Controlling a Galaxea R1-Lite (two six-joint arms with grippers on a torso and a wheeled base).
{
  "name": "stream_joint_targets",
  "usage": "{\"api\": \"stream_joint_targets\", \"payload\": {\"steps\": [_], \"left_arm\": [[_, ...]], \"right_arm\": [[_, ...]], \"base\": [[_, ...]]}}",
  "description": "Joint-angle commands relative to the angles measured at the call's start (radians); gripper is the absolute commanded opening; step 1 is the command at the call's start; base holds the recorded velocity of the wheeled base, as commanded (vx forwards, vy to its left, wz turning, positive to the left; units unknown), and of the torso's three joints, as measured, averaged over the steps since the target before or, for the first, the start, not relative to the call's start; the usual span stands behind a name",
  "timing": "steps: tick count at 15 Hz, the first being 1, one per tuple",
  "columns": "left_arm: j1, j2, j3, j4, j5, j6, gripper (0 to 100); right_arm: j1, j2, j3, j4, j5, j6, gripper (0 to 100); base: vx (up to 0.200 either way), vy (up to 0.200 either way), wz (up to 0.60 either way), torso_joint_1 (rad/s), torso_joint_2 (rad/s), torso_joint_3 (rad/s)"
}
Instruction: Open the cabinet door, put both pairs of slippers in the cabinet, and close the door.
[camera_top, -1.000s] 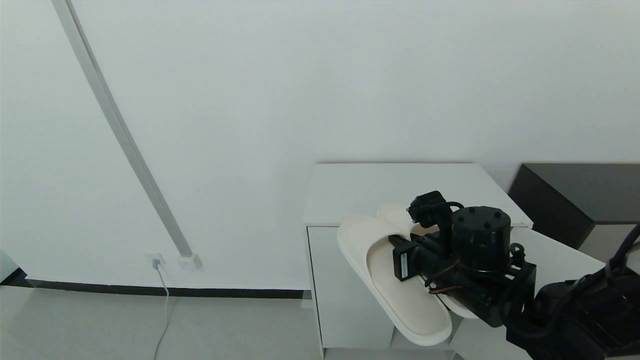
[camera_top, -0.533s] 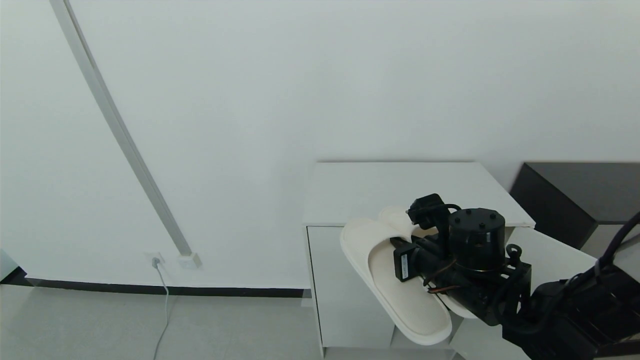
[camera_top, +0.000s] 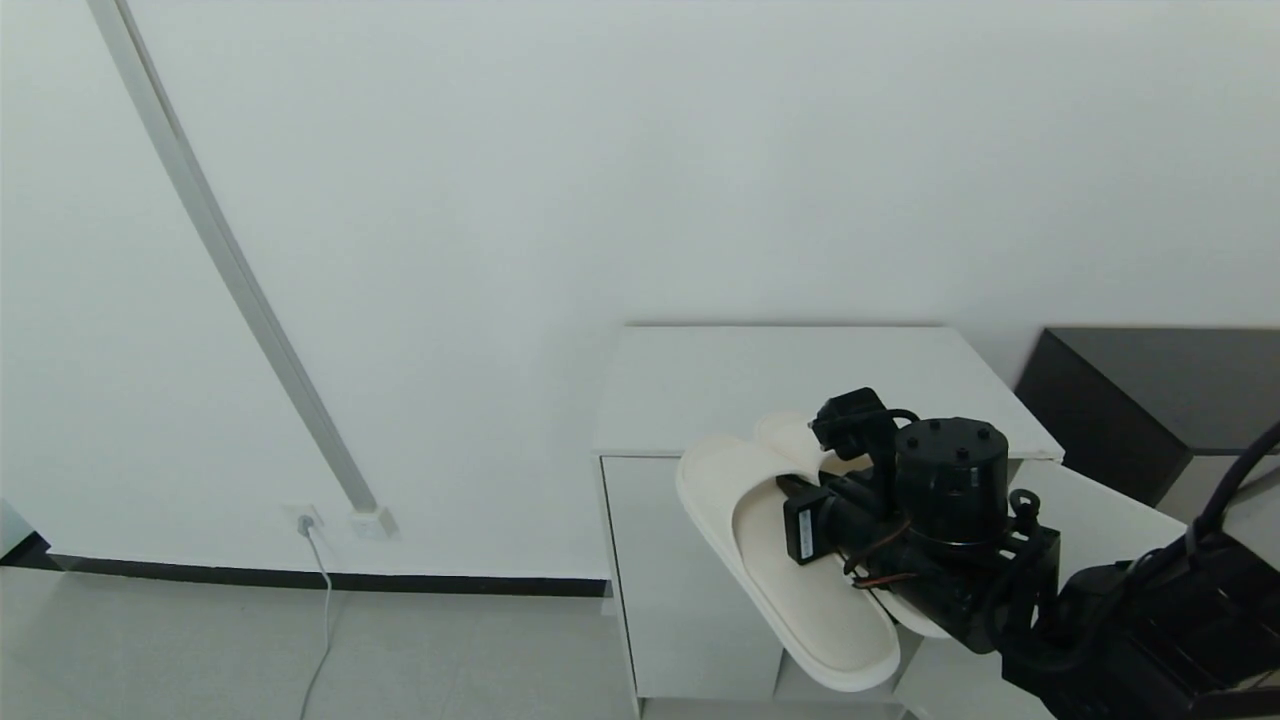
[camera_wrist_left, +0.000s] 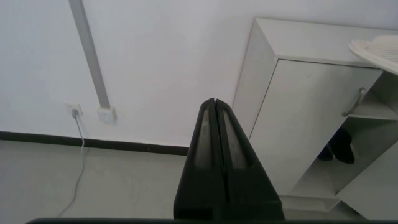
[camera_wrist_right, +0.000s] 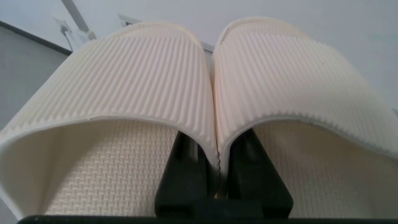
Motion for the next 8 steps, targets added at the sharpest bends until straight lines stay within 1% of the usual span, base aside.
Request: {"api": "stream_joint_targets", "payload": {"steps": [1, 8], "left_arm": [[-0.002, 0.001, 0.000, 0.000, 0.001, -0.001, 0], [0.000, 0.001, 0.000, 0.000, -0.001, -0.001, 0]], "right_arm": [[0.002, 0.003, 0.001, -0.001, 0.000, 0.001, 0], [0.007, 0.001, 0.008, -0.017, 0.000, -0.002, 0]], "base": [[0.000, -0.200, 0.00, 0.007, 0.01, 0.002], [0.000, -0.200, 0.00, 0.002, 0.00, 0.002]]}}
